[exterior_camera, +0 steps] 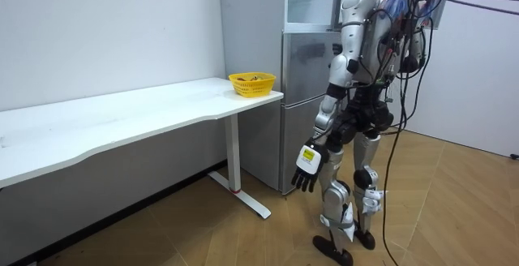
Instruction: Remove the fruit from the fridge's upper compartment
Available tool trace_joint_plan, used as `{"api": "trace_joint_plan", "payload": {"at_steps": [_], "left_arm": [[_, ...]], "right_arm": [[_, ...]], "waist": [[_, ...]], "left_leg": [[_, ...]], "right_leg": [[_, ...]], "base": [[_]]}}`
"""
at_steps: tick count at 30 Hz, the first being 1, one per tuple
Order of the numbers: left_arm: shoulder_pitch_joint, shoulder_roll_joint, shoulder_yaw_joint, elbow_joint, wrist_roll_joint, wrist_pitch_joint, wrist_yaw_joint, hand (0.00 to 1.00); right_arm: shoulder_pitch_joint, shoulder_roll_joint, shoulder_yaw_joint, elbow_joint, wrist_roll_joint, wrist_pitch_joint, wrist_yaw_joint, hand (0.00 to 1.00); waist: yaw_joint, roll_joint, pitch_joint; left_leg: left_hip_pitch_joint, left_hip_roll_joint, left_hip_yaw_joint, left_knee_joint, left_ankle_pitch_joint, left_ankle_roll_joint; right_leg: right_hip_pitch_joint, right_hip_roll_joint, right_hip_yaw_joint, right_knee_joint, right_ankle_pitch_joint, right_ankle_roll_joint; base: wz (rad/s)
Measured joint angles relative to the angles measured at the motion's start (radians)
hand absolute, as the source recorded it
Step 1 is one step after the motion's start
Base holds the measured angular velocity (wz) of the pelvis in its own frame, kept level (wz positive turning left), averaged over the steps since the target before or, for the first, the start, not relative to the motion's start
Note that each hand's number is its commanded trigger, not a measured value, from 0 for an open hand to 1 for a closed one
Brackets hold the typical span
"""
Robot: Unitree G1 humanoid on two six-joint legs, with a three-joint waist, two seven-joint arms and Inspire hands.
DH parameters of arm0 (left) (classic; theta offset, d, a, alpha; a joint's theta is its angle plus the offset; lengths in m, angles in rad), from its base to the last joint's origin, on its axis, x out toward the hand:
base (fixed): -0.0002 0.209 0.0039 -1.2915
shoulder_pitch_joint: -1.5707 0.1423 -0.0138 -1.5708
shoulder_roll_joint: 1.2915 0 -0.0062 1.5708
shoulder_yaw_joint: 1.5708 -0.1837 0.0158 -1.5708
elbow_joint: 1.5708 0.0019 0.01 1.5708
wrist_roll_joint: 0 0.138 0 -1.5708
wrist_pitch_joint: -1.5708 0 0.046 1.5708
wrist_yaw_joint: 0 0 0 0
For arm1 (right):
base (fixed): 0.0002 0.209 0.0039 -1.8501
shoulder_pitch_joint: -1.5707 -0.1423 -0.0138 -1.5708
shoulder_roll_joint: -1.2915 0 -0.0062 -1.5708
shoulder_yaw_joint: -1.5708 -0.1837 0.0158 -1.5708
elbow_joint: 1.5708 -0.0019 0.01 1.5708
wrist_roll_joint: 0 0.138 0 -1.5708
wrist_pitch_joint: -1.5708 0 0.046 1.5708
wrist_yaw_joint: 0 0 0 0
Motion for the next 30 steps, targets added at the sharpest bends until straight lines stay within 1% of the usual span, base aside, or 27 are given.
{"api": "trace_joint_plan", "payload": {"at_steps": [2,3,5,7,9,11,13,14,16,17,18,19,20,22,25,27,28,30], "left_arm": [[0.004,0.000,0.001,-0.011,-0.010,-0.002,0.000,0.00],[0.009,0.000,0.001,-0.024,-0.016,-0.001,0.000,0.00],[0.016,0.000,0.002,-0.042,-0.015,-0.001,0.000,0.00],[0.015,-0.001,0.014,-0.053,-0.015,-0.001,-0.001,0.00],[0.015,-0.002,0.025,-0.075,-0.016,-0.001,-0.003,0.00],[0.015,-0.003,0.024,-0.080,-0.046,-0.003,-0.002,0.00],[0.006,-0.003,0.023,-0.081,-0.055,-0.005,-0.001,0.00],[0.006,-0.003,0.025,-0.081,-0.052,-0.005,-0.002,0.00],[0.005,-0.003,0.050,-0.080,-0.026,-0.005,-0.011,0.00],[0.005,-0.003,0.054,-0.080,-0.025,-0.005,-0.011,0.00],[0.008,-0.003,0.065,-0.079,-0.022,-0.001,-0.012,0.00],[0.011,-0.003,0.075,-0.080,-0.007,0.006,-0.015,0.00],[0.011,-0.003,0.079,-0.081,-0.002,0.012,-0.016,0.00],[0.004,0.000,0.079,-0.080,-0.002,0.036,-0.013,0.00],[-0.013,0.001,0.079,-0.080,0.014,0.056,-0.009,0.00],[-0.014,-0.002,0.079,-0.079,0.025,0.056,-0.009,0.00],[-0.014,-0.004,0.081,-0.080,0.033,0.057,-0.010,0.00],[-0.015,-0.004,0.080,-0.081,0.046,0.057,-0.011,0.00]], "right_arm": [[0.003,0.003,-0.001,0.087,0.000,0.004,0.001,0.00],[0.007,0.009,-0.001,0.131,0.000,0.014,0.002,0.00],[0.006,0.021,-0.002,0.210,-0.010,0.017,0.004,0.00],[0.004,0.021,-0.001,0.353,-0.067,0.016,0.024,0.00],[0.004,0.021,-0.001,0.436,-0.093,0.028,0.041,0.00],[0.002,0.020,0.001,0.514,-0.103,0.034,0.048,0.00],[-0.020,0.018,0.002,0.646,-0.102,0.037,0.053,0.00],[-0.028,0.018,-0.001,0.680,-0.103,0.037,0.059,0.00],[-0.058,0.017,-0.009,0.827,-0.096,0.039,0.098,0.00],[-0.066,0.017,-0.009,0.864,-0.091,0.044,0.110,0.00],[-0.084,0.017,-0.009,0.941,-0.086,0.052,0.133,0.00],[-0.094,0.017,-0.010,1.005,-0.079,0.070,0.155,0.00],[-0.098,0.017,-0.009,1.034,-0.074,0.077,0.163,0.00],[-0.116,0.018,-0.008,1.154,-0.020,0.107,0.194,0.00],[-0.130,0.022,-0.009,1.239,0.016,0.136,0.227,0.00],[-0.142,0.024,-0.009,1.242,0.018,0.151,0.247,0.00],[-0.158,0.025,-0.008,1.242,0.017,0.155,0.254,0.00],[-0.175,0.023,-0.007,1.242,0.013,0.155,0.264,0.00]], "waist": [[0.001,-0.003,0.0004],[0.001,-0.004,0.0004],[0.003,-0.007,0.0018],[0.005,-0.014,-0.0001],[0.010,-0.014,0.0014],[0.022,-0.014,0.0015],[0.031,-0.017,0.0027],[0.030,-0.017,0.0028],[0.035,-0.024,0.0038],[0.036,-0.025,0.0046],[0.039,-0.029,0.0047],[0.044,-0.032,0.0044],[0.045,-0.034,0.0054],[0.054,-0.039,0.0056],[0.058,-0.039,0.0074],[0.061,-0.036,0.0090],[0.061,-0.034,0.0110],[0.063,-0.034,0.0122]], "left_leg": [[-0.001,0.000,-0.002,0.000,0.000,0.000],[-0.001,0.000,-0.003,0.000,0.000,0.000],[-0.001,0.000,-0.004,0.001,0.000,0.000],[0.000,-0.001,-0.011,0.000,0.000,0.000],[0.000,-0.002,-0.013,0.000,0.000,0.000],[0.001,-0.001,-0.013,0.000,0.000,0.000],[0.001,-0.001,-0.013,0.000,0.000,0.000],[0.000,-0.001,-0.014,0.000,0.000,0.000],[-0.005,-0.002,-0.018,0.000,0.000,0.000],[-0.005,-0.002,-0.019,0.000,0.001,0.000],[-0.005,-0.002,-0.019,0.000,0.001,0.000],[-0.005,-0.002,-0.023,0.000,0.001,0.000],[-0.005,-0.003,-0.026,0.000,0.001,0.000],[-0.005,-0.006,-0.040,0.001,0.001,0.000],[-0.007,-0.011,-0.068,0.001,0.001,0.000],[-0.007,-0.011,-0.070,0.002,0.001,0.000],[-0.007,-0.011,-0.071,0.002,0.001,0.000],[-0.007,-0.012,-0.074,0.001,0.001,0.000]], "right_leg": [[0.000,0.000,-0.001,0.000,0.000,0.000],[0.000,0.000,0.000,0.001,0.000,0.000],[-0.001,0.000,0.004,0.000,0.000,0.000],[0.004,0.000,0.001,-0.004,-0.001,0.001],[0.002,0.000,0.000,-0.003,-0.001,0.001],[0.002,0.000,0.001,-0.003,-0.001,0.001],[0.003,0.000,0.000,-0.003,-0.001,0.001],[0.003,0.000,-0.001,-0.003,-0.001,0.001],[0.000,-0.001,-0.003,-0.003,-0.001,0.001],[-0.001,-0.001,-0.004,-0.004,-0.001,0.001],[0.001,-0.001,-0.005,-0.006,-0.001,0.001],[0.007,-0.001,-0.011,-0.012,0.000,0.001],[0.012,-0.001,-0.016,-0.017,0.000,0.002],[0.021,-0.003,-0.029,-0.023,0.000,0.002],[0.035,-0.005,-0.051,-0.034,0.001,0.004],[0.035,-0.005,-0.052,-0.033,0.001,0.004],[0.034,-0.005,-0.051,-0.034,0.001,0.004],[0.034,-0.006,-0.052,-0.034,0.000,0.005]], "base": [[0.00],[0.00],[0.00],[0.06],[0.02],[0.00],[0.00],[0.00],[0.04],[0.04],[0.05],[0.08],[0.16],[0.17],[0.22],[0.05],[0.00],[0.04]]}}
